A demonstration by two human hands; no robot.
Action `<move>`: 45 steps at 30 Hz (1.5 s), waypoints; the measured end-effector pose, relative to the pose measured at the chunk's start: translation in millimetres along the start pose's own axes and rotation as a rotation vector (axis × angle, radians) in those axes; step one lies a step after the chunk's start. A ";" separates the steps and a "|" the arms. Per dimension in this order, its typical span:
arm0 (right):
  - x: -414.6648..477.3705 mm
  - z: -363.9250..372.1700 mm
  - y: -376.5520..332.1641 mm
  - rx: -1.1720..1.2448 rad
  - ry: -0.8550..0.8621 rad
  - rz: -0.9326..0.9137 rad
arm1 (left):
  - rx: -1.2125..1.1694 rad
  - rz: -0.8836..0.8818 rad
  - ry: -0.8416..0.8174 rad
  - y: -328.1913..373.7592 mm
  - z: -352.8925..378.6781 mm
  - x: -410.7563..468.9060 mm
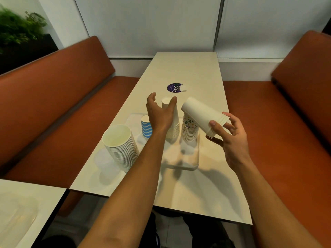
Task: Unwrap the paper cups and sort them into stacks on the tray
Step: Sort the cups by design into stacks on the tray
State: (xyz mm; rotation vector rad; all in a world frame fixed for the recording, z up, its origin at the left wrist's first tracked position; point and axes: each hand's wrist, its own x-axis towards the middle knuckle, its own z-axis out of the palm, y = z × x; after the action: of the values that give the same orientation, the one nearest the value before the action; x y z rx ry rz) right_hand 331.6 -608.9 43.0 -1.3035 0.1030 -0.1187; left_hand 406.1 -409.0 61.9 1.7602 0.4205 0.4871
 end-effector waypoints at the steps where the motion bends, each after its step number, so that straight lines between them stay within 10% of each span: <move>1: -0.7 1.2 -0.1 0.010 -0.005 0.008 | -0.027 0.014 0.035 -0.4 -0.8 -5.7; 6: -1.3 5.8 3.7 0.045 -0.044 0.035 | -0.203 0.013 0.052 1.6 -4.5 -29.2; 15: 1.0 11.9 4.7 0.085 -0.165 0.090 | -0.594 -0.210 -0.458 -4.2 -2.9 -62.6; 26: 3.0 1.5 7.6 0.061 -0.069 0.042 | -0.728 -0.263 -0.156 7.8 -8.5 -46.9; 33: 8.5 -5.8 4.2 0.117 0.044 -0.005 | -0.524 -0.003 0.169 23.4 -16.5 -16.2; 45: 12.2 -6.2 8.3 0.127 0.008 0.020 | -0.003 0.025 0.002 -0.3 10.2 17.6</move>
State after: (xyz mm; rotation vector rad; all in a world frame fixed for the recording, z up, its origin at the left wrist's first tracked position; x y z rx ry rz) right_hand 343.1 -614.4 33.2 -1.1750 0.1137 -0.1115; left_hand 426.4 -408.1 61.3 1.7646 0.3989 0.5068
